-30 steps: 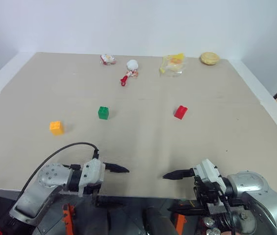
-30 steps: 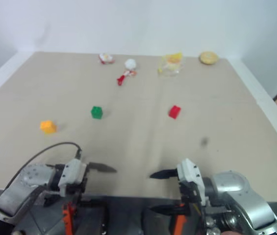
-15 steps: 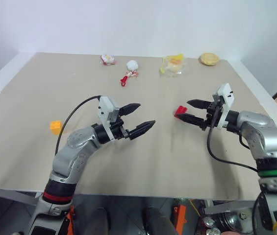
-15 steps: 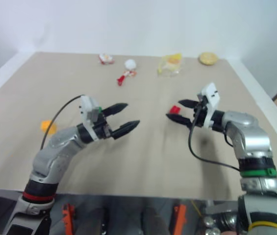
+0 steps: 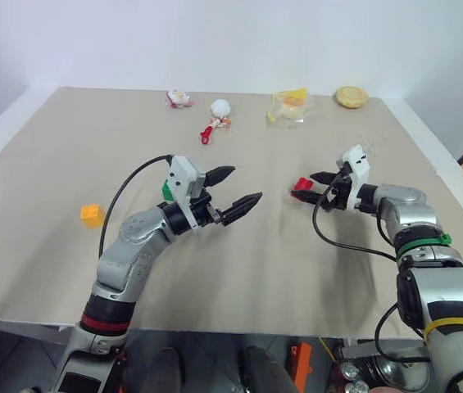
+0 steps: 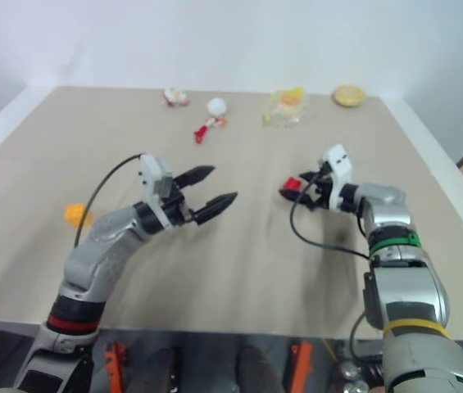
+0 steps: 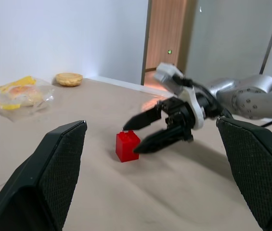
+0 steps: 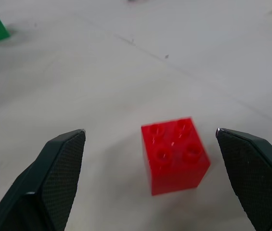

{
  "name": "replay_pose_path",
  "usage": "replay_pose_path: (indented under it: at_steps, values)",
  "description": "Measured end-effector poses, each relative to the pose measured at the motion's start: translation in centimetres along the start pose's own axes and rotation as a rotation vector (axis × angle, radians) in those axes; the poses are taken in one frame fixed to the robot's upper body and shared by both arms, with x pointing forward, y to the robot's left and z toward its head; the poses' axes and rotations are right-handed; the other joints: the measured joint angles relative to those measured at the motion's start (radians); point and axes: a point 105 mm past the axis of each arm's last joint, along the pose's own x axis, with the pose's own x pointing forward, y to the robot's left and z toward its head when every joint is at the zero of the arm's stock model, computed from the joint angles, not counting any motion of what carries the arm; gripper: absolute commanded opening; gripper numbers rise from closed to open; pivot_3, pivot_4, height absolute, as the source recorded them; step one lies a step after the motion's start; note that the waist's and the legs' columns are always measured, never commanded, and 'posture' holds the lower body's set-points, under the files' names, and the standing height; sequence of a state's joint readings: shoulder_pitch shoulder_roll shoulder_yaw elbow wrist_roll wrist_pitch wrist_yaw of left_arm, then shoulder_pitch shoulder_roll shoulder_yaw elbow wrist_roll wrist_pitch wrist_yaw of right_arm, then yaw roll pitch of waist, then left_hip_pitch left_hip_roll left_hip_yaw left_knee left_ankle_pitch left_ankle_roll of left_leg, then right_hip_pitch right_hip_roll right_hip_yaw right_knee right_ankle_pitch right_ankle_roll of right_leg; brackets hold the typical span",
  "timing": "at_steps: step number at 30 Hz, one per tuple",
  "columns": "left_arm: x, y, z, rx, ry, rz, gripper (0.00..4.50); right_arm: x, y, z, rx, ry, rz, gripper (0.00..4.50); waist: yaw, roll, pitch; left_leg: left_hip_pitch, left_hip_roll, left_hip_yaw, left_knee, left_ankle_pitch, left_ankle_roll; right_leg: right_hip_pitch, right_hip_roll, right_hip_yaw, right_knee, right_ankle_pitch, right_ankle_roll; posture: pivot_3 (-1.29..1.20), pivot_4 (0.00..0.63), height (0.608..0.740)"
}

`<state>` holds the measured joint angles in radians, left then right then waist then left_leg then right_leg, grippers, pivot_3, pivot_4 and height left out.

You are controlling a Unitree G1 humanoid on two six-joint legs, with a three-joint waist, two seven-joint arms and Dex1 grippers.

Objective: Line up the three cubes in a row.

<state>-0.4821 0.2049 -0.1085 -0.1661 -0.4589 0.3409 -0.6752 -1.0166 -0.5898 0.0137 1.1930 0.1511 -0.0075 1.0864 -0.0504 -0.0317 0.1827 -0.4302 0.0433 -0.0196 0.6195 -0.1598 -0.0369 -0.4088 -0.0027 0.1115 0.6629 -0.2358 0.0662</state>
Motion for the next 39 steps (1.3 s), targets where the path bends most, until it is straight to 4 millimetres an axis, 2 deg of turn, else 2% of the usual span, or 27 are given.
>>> replay_pose_path:
  at_steps: [6,9,16,22,26,28,31,35,39]
  values:
    - [0.1,0.2,0.1,0.020,-0.009,0.019,4.46,0.6,0.0,-0.7,-0.008,0.036,-0.020,4.50,-0.001,0.000,0.000,0.001,0.000,0.000,0.000,0.001,-0.001,0.000,0.000,0.000,0.000,0.001,-0.001,0.00,0.150,0.740]
    - [0.3,0.2,0.1,0.021,-0.017,0.025,4.50,0.9,0.0,-0.9,-0.005,0.040,-0.039,3.67,-0.001,0.000,0.000,0.000,0.000,0.000,0.000,0.001,-0.001,0.000,0.000,0.000,0.000,0.001,0.000,0.00,0.150,0.740]
    - [0.6,0.6,0.0,0.012,-0.029,0.071,4.50,1.1,-0.5,-0.1,-0.031,0.031,-0.081,1.24,-0.001,0.000,0.000,0.000,0.000,0.000,0.000,0.001,-0.001,0.000,0.000,0.000,0.000,0.001,0.000,0.00,0.150,0.740]
    - [0.7,0.7,0.1,0.029,-0.038,0.088,4.50,1.0,-0.6,-0.1,-0.023,0.019,-0.086,1.21,-0.001,0.000,0.000,0.000,0.000,0.000,0.000,0.001,-0.001,0.000,0.000,0.000,0.000,0.001,0.000,0.00,0.150,0.740]
    - [-0.1,-0.2,-0.6,0.065,0.022,-0.007,4.50,0.9,0.2,0.6,-0.031,-0.010,-0.001,1.21,-0.007,0.001,0.000,0.001,0.000,0.000,-0.001,0.001,-0.001,0.000,0.001,0.000,0.000,0.001,0.000,0.00,0.150,0.740]
    - [-1.6,-1.2,-1.6,0.080,0.089,-0.114,4.50,0.6,1.5,1.9,-0.089,-0.044,0.127,1.21,-0.016,0.002,0.001,0.000,0.000,0.000,-0.002,0.001,-0.001,0.000,0.001,0.000,0.000,0.000,0.000,0.00,0.150,0.740]
    - [-4.3,-1.9,-2.5,0.083,0.187,-0.256,4.50,-1.5,4.4,3.5,-0.251,-0.095,0.344,1.21,-0.021,0.003,0.001,0.000,0.001,-0.003,-0.002,0.000,-0.002,0.000,0.001,-0.003,0.001,-0.003,0.000,0.00,0.150,0.740]
    - [-6.2,-2.7,-2.6,0.099,0.239,-0.388,4.50,-3.4,8.7,1.0,-0.342,0.019,0.527,1.21,-0.017,0.004,0.001,0.000,0.001,-0.004,-0.002,-0.001,-0.003,0.000,0.000,-0.004,0.001,-0.005,-0.001,0.00,0.150,0.740]
    - [-6.9,-2.9,-2.5,0.122,0.253,-0.473,4.50,-4.5,11.8,-1.0,-0.382,0.116,0.621,1.21,-0.018,0.004,0.001,0.001,0.001,-0.002,0.000,-0.001,-0.003,0.000,0.000,-0.003,0.001,-0.006,-0.006,0.00,0.150,0.740]
